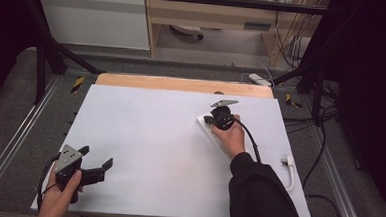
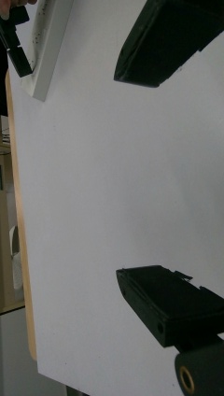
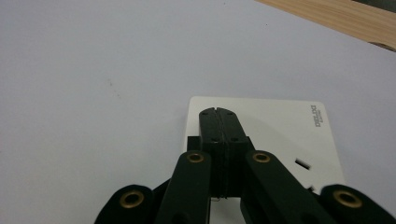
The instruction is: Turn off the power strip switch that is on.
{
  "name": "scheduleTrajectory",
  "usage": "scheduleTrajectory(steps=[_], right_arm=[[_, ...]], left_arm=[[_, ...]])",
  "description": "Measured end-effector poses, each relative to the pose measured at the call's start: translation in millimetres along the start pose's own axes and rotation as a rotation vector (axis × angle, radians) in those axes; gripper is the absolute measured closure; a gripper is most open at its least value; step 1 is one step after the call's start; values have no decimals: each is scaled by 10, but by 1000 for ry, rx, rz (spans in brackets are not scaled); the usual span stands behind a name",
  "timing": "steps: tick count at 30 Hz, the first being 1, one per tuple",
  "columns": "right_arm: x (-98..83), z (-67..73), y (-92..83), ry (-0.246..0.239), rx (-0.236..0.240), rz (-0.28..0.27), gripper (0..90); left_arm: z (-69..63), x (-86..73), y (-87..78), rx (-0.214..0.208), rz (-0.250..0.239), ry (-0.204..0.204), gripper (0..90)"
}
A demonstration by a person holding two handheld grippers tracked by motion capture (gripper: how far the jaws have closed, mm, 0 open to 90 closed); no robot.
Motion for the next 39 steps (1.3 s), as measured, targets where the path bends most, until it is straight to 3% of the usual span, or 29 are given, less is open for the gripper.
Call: scheduleTrajectory(steps=[39], right_arm=[[-14, 28, 12, -6, 5, -9, 900]], left_arm=[[-2, -4, 2, 1, 3, 1, 54]])
Point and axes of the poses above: each handheld gripper's, and its own axes: y roughly forward along the jaws, x roughly out of its top, z roughly to its left, the point moved 2 cm from there along y, roughly forward along the jaws, and after that the axes turned 10 degrees about z, right-handed, at the moved point
